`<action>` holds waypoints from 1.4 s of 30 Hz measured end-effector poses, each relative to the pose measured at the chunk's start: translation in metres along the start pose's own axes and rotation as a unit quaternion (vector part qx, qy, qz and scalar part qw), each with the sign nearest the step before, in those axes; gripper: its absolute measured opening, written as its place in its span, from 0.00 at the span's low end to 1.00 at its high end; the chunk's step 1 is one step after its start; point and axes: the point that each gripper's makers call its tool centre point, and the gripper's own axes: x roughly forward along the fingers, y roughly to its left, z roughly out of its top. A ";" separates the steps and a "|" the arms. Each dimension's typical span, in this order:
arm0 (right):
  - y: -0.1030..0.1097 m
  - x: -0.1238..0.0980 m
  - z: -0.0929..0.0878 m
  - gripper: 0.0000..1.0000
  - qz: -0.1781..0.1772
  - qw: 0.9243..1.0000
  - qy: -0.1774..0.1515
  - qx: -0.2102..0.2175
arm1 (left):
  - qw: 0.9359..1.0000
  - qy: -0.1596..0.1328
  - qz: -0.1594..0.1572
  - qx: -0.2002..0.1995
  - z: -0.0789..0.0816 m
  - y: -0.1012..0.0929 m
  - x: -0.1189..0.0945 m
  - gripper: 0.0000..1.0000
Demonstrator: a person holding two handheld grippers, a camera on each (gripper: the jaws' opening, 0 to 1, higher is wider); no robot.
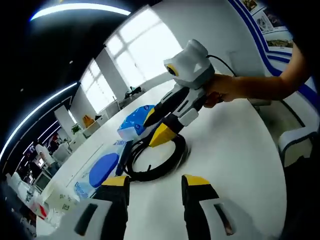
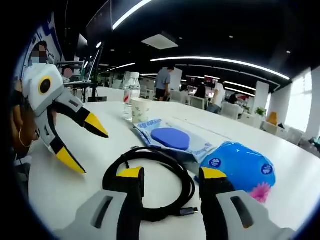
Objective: Arrange the tabletop items into an orderly group along one side of the table until the central work area is clear of visible clutter.
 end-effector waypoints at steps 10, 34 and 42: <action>0.004 -0.008 0.011 0.50 -0.006 1.000 -0.014 0.008 | 1.000 -0.007 0.017 -0.017 -0.003 0.005 -0.010 0.45; 0.016 -0.029 0.033 0.59 -0.005 0.999 -0.043 0.027 | 0.978 -0.013 0.137 -0.155 -0.036 0.057 -0.056 0.73; 0.018 -0.035 0.032 0.64 -0.008 0.998 -0.046 0.031 | 0.974 -0.012 0.158 -0.163 -0.040 0.063 -0.073 0.74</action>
